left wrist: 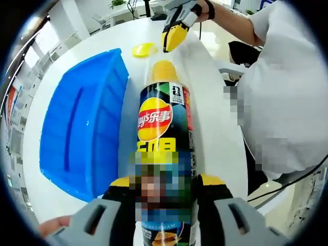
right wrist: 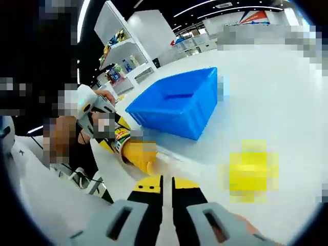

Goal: Open the lid of the chip container on the table, take out the chips, place them into the box in front of the container, and close the lid

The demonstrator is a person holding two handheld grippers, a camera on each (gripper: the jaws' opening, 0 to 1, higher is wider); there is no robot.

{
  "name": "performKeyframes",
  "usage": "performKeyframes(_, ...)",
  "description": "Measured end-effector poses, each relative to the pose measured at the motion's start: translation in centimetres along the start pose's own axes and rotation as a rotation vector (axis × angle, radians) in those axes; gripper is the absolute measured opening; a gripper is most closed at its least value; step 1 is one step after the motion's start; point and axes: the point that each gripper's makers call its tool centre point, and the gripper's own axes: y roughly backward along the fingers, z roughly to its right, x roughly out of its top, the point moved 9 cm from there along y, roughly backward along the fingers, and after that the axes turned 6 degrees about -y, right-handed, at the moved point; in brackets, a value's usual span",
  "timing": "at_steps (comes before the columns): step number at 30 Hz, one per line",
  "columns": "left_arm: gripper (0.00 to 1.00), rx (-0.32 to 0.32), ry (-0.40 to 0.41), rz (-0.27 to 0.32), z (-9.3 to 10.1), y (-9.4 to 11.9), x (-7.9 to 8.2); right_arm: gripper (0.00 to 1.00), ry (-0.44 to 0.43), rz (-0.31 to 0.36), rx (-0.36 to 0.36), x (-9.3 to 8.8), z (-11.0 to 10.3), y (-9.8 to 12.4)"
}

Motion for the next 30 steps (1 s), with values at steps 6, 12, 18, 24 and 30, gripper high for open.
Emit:
performKeyframes(6, 0.47, -0.004, 0.01, 0.002, 0.1, -0.1, 0.0, 0.21, 0.115, 0.083, -0.001, 0.6, -0.1, 0.8)
performKeyframes(12, 0.47, -0.002, 0.013, 0.008, 0.2, -0.1, -0.1, 0.2, 0.328, 0.187, 0.021, 1.9, -1.8, 2.6)
performKeyframes(18, 0.47, -0.002, 0.011, 0.01, 0.3, -0.1, -0.1, 0.2, 0.374, 0.105, 0.074, 1.3, -2.9, 0.9)
performKeyframes(24, 0.47, 0.002, 0.005, 0.011, 0.3, -0.1, -0.1, 0.2, 0.367, 0.043, 0.068, 0.9, -2.6, -1.2)
performKeyframes(30, 0.47, 0.007, 0.004, 0.024, 0.3, -0.1, -0.3, 0.17, 0.371, 0.03, 0.082, 0.8, -2.8, -2.0)
